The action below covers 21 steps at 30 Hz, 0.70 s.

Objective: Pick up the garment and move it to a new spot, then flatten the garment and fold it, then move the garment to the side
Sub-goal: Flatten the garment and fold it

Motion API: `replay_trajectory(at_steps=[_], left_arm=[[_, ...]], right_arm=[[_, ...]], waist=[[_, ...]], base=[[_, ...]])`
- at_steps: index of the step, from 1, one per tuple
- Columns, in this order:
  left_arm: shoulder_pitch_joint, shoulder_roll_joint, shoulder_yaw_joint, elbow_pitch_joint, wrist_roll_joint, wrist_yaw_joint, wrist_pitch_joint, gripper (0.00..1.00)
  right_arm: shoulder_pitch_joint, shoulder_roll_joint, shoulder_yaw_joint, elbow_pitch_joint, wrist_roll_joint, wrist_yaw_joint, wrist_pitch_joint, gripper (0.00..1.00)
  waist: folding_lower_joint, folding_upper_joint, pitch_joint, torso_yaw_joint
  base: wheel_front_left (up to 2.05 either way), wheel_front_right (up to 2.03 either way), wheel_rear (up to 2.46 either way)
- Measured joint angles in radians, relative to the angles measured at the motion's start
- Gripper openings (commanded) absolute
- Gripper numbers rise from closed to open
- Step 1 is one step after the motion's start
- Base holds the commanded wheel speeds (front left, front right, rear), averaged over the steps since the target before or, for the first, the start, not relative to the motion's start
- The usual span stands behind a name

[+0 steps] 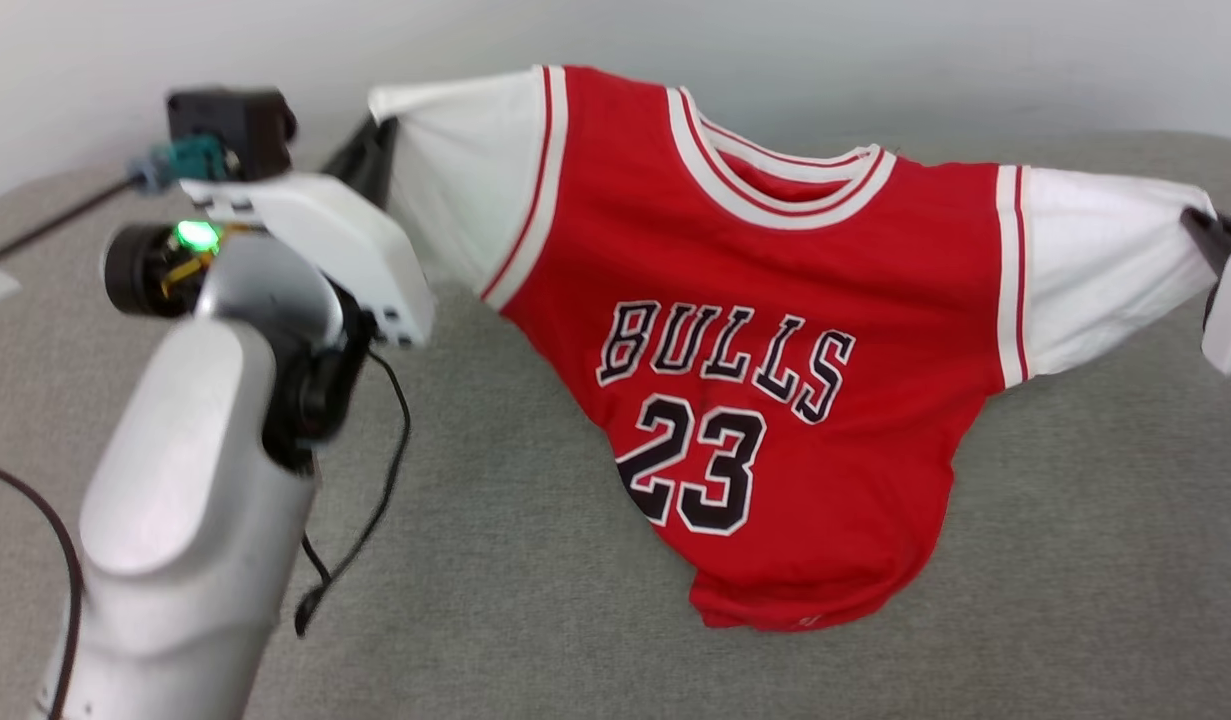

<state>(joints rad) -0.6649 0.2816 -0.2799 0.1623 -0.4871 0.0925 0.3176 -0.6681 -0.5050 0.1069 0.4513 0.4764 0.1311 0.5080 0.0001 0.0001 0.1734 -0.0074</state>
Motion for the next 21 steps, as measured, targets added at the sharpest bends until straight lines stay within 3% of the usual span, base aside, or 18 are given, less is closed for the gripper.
replay_trajectory(at_steps=[9, 14, 21], left_arm=[[-0.269, -0.011, 0.027, 0.273, 0.006, -0.024, -0.073, 0.0], [-0.449, -0.003, 0.048, 0.371, 0.024, -0.031, -0.134, 0.0], [-0.662, 0.053, 0.074, 0.436, 0.053, -0.029, -0.207, 0.0]], right_arm=[[-0.219, 0.0, 0.103, 0.056, -0.06, 0.0, -0.053, 0.0], [-0.395, -0.003, 0.141, 0.073, -0.082, 0.0, -0.113, 0.0], [-0.633, -0.003, 0.193, 0.123, -0.089, 0.0, -0.267, 0.0]], waist=[[-0.0001, 0.0, -0.043, -0.058], [0.0, 0.0, 0.005, -0.072], [0.0, 0.0, 0.09, -0.106]], base=[[0.0, 0.0, 0.0], [0.0, 0.0, 0.0], [0.0, 0.0, 0.0]])
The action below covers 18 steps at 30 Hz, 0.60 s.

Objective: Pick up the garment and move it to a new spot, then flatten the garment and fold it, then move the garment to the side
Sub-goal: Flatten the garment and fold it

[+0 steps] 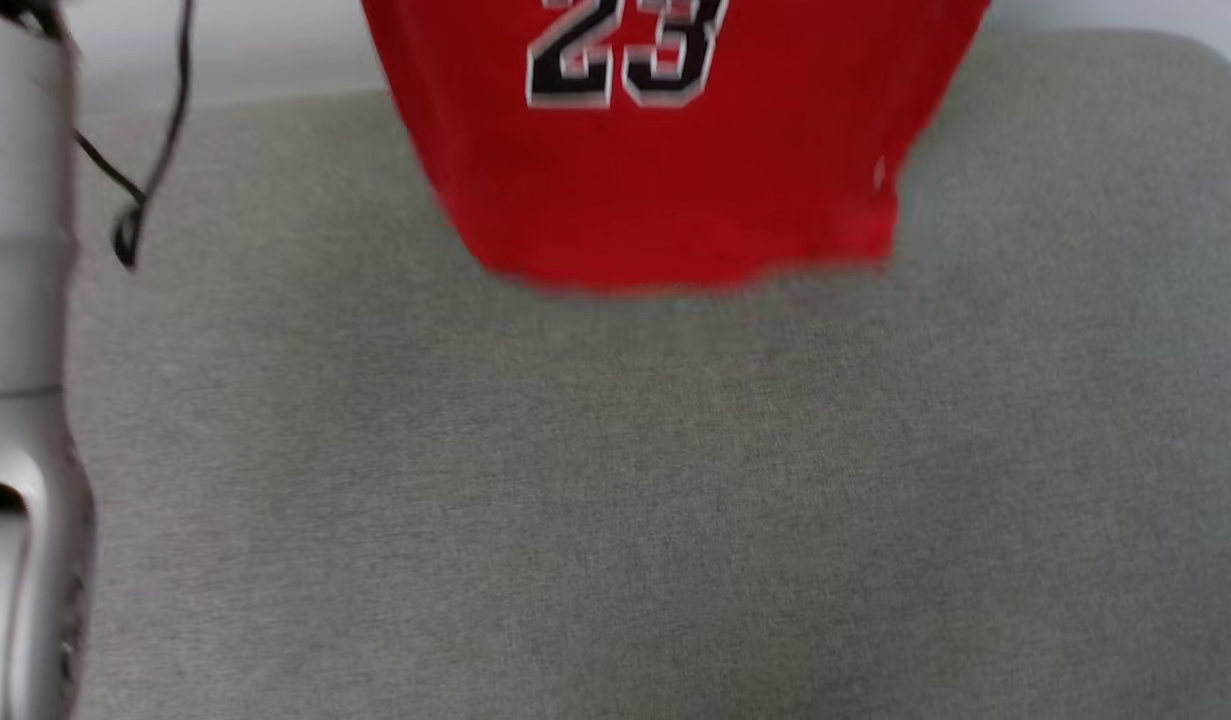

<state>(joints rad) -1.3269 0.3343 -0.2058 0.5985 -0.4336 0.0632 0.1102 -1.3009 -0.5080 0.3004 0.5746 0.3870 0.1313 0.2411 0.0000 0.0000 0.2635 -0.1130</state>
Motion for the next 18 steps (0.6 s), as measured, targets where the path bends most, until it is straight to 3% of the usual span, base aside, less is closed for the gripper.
replay_trajectory(at_steps=[10, 18], left_arm=[[-0.233, 0.041, -0.011, -0.002, 0.049, 0.002, -0.034, 0.0], [-0.257, 0.025, -0.027, 0.023, 0.049, -0.002, -0.053, 0.0]], right_arm=[[-0.255, -0.01, 0.06, 0.076, 0.029, 0.0, -0.176, 0.0], [-0.289, -0.006, 0.151, 0.129, 0.082, 0.0, -0.232, 0.0]], waist=[[0.0001, 0.0, 0.158, -0.036], [0.0001, 0.0, 0.276, -0.041]], base=[[0.0, 0.0, 0.0], [0.0, 0.0, 0.0]])
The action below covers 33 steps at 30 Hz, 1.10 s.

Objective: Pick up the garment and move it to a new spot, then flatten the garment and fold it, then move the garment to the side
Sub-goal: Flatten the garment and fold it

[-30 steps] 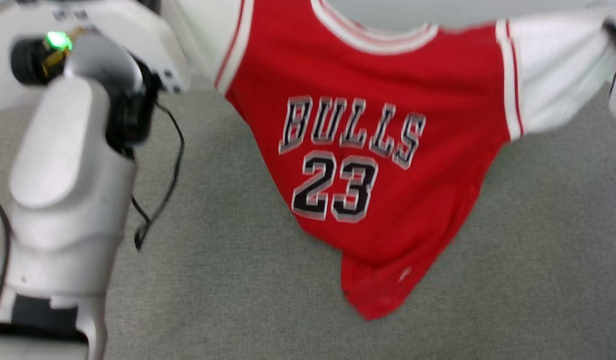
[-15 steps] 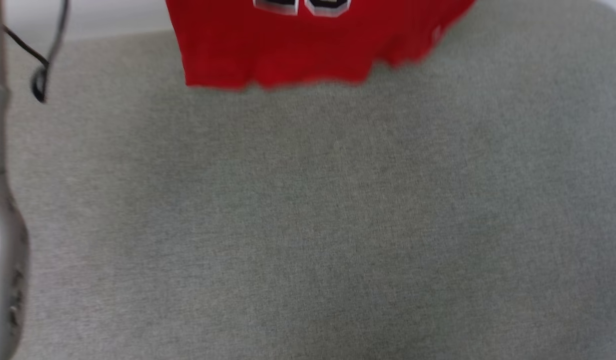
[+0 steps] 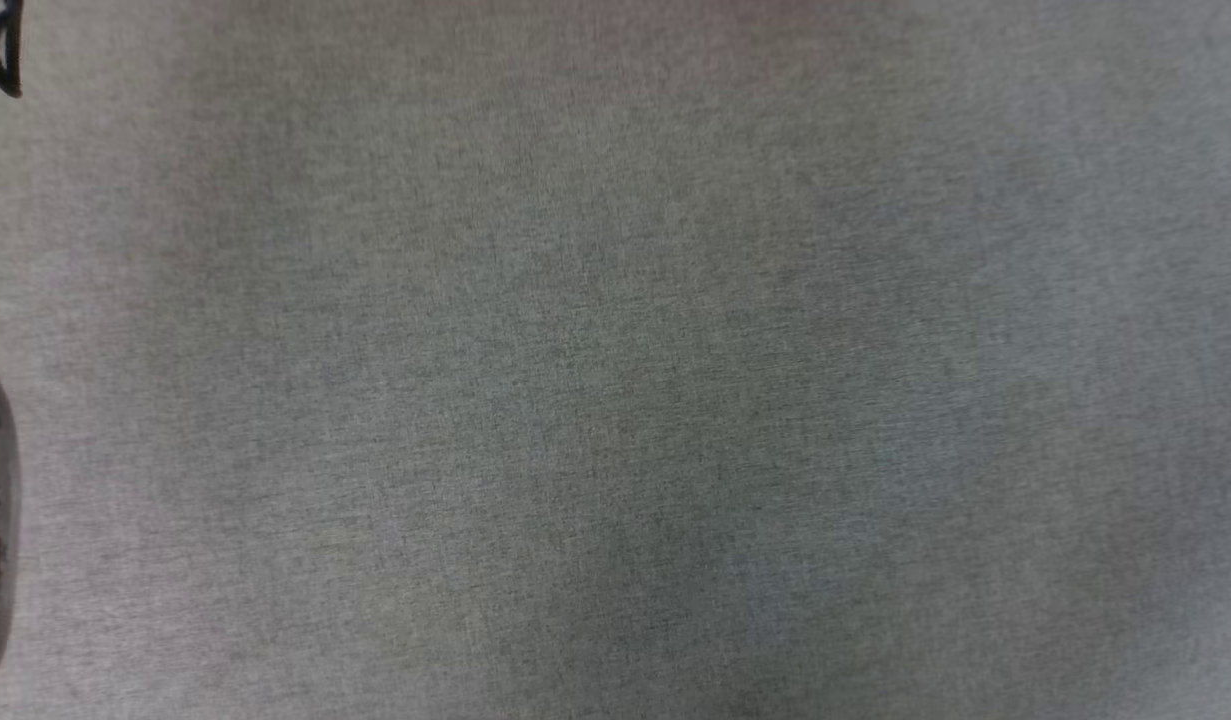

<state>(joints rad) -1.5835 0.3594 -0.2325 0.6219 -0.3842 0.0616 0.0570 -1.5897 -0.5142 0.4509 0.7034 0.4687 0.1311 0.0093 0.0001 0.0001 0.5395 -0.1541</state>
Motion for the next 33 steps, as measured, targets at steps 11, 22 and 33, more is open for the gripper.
replay_trajectory(at_steps=[11, 22, 33], left_arm=[[0.091, -0.054, -0.005, 0.086, -0.054, -0.019, -0.045, 0.0], [0.425, -0.079, 0.023, 0.119, -0.145, -0.071, -0.131, 0.0], [0.979, -0.063, 0.067, -0.065, -0.23, -0.051, -0.165, 0.0]], right_arm=[[0.025, 0.028, 0.132, 0.086, 0.119, 0.0, -0.023, 0.0], [0.303, 0.012, 0.242, 0.071, 0.255, 0.0, -0.054, 0.0], [0.717, -0.028, 0.251, -0.021, 0.369, 0.0, -0.123, 0.0]], waist=[[0.0, 0.0, 0.077, 0.023], [-0.0001, 0.0, -0.019, 0.048], [-0.0002, 0.0, -0.215, 0.059]], base=[[0.0, 0.0, 0.0], [0.0, 0.0, 0.0], [0.0, 0.0, 0.0]])
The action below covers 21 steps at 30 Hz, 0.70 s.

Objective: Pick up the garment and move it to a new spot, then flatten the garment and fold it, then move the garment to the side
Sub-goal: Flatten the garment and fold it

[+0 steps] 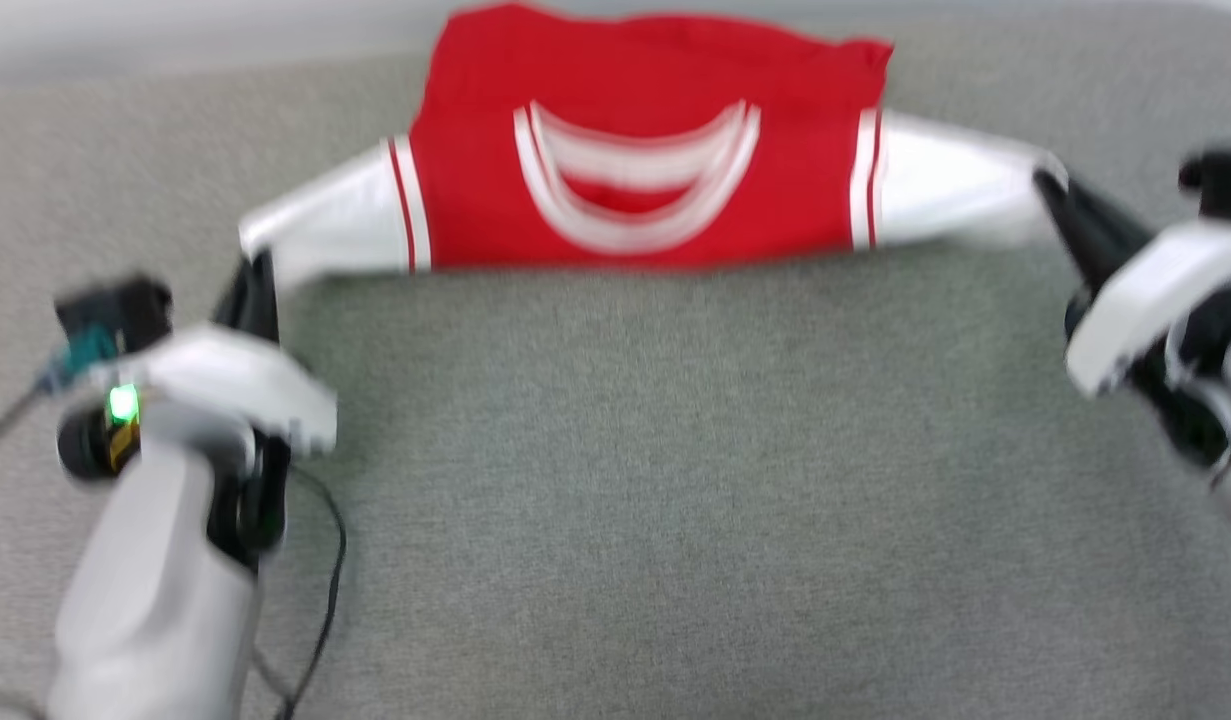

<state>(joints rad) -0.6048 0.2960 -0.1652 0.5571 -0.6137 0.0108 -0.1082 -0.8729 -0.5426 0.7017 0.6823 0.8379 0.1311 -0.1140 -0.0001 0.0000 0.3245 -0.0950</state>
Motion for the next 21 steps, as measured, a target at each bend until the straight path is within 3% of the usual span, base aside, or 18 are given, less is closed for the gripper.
replay_trajectory(at_steps=[6, 12, 15, 21], left_arm=[[0.278, 0.04, 0.03, -0.204, -0.023, 0.071, 0.046, 0.0], [0.543, 0.052, 0.045, -0.441, -0.03, 0.16, 0.098, 0.0], [0.655, 0.05, 0.054, -0.529, -0.04, 0.207, 0.132, 0.0], [0.798, 0.045, 0.058, -0.621, -0.049, 0.258, 0.16, 0.0]], right_arm=[[0.223, -0.015, -0.05, -0.08, 0.017, 0.0, -0.017, 0.0], [0.482, -0.024, -0.168, -0.162, 0.004, 0.0, -0.008, 0.0], [0.605, -0.01, -0.242, -0.218, -0.025, 0.0, 0.015, 0.0], [0.841, 0.044, -0.399, -0.347, -0.124, 0.0, 0.127, 0.0]], waist=[[-0.0001, 0.0, -0.1, 0.005], [-0.0002, 0.0, -0.186, 0.015], [-0.0003, 0.0, -0.216, 0.021], [-0.0003, 0.0, -0.252, 0.027]], base=[[0.0, 0.0, 0.0], [0.0, 0.0, 0.0], [0.0, 0.0, 0.0], [0.0, 0.0, 0.0]])
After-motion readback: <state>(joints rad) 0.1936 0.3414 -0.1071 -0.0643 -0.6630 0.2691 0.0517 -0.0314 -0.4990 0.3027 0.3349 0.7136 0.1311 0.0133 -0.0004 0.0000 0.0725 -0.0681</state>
